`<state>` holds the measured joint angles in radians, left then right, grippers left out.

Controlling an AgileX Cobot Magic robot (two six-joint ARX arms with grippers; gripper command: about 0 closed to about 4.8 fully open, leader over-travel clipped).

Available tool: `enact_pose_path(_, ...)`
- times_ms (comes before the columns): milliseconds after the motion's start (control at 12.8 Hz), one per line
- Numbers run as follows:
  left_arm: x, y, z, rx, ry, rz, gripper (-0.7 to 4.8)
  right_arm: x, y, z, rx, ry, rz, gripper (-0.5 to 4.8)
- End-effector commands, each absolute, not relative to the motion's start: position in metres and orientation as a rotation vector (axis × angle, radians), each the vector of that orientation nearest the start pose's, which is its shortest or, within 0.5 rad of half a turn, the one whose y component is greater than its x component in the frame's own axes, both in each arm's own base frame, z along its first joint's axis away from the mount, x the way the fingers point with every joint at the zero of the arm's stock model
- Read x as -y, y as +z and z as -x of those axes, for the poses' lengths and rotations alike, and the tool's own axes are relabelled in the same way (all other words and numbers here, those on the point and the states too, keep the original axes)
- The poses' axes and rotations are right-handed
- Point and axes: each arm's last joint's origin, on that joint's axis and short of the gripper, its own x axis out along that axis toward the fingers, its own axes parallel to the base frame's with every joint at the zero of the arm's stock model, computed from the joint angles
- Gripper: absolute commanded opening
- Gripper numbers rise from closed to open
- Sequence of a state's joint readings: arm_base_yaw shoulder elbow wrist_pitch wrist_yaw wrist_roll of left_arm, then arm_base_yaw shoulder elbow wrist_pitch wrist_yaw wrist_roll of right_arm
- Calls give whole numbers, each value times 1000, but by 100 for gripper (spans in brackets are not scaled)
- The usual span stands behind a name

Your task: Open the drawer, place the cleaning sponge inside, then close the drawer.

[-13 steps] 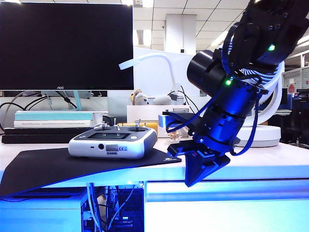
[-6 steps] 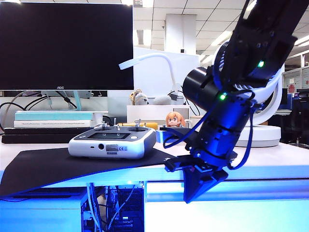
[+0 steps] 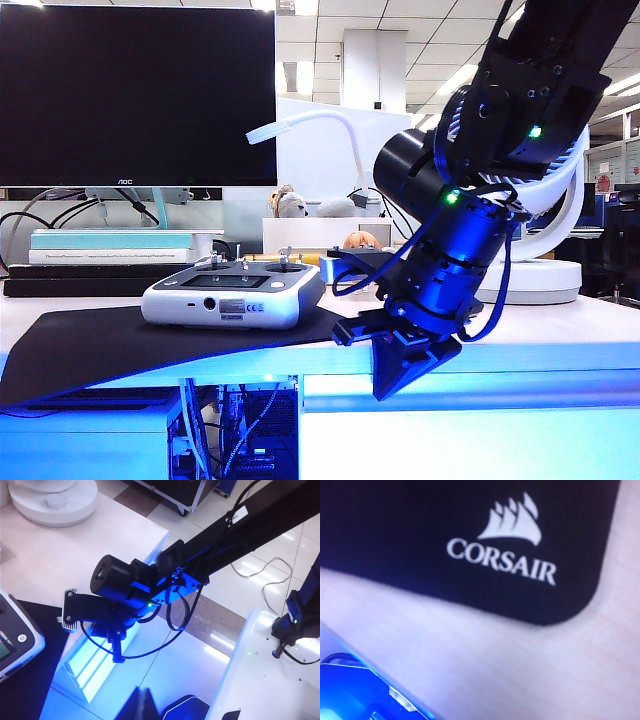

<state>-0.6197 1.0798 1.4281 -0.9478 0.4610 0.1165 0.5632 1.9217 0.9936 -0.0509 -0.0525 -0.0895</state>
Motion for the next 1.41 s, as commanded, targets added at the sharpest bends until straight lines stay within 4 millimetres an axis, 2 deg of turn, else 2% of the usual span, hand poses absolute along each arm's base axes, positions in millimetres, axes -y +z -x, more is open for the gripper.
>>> enact_pose_path(78, 116, 424, -140, -557, -1088, -155, -6, -191, 132, -300, -922, 609, 309, -6)
enact_pose_path(312, 116, 423, -139, -573, -1098, -153, -6, -187, 165, -293, -863, 624, 284, -6)
enact_pose_path(469, 115, 421, -138, -589, -1104, -175, -6, -181, 207, -283, -743, 621, 229, -6)
enact_pose_path(547, 114, 419, -137, -602, -1115, -214, -6, -171, 252, -268, -609, 616, 173, -6)
enact_pose_path(781, 114, 419, -137, -603, -1116, -213, -6, -157, 295, -246, -478, 585, 99, -6)
enact_pose_path(859, 114, 419, -137, -603, -1116, -213, -6, -141, 323, -223, -391, 541, 90, -6)
enact_pose_path(937, 114, 419, -137, -602, -1116, -213, -6, -130, 335, -208, -355, 524, 89, -6)
enact_pose_path(1172, 114, 419, -137, -602, -1116, -214, -6, -113, 335, -180, -288, 527, 68, -6)
enact_pose_path(1406, 114, 419, -137, -592, -1121, -229, -6, -92, 312, -149, -209, 477, 46, -6)
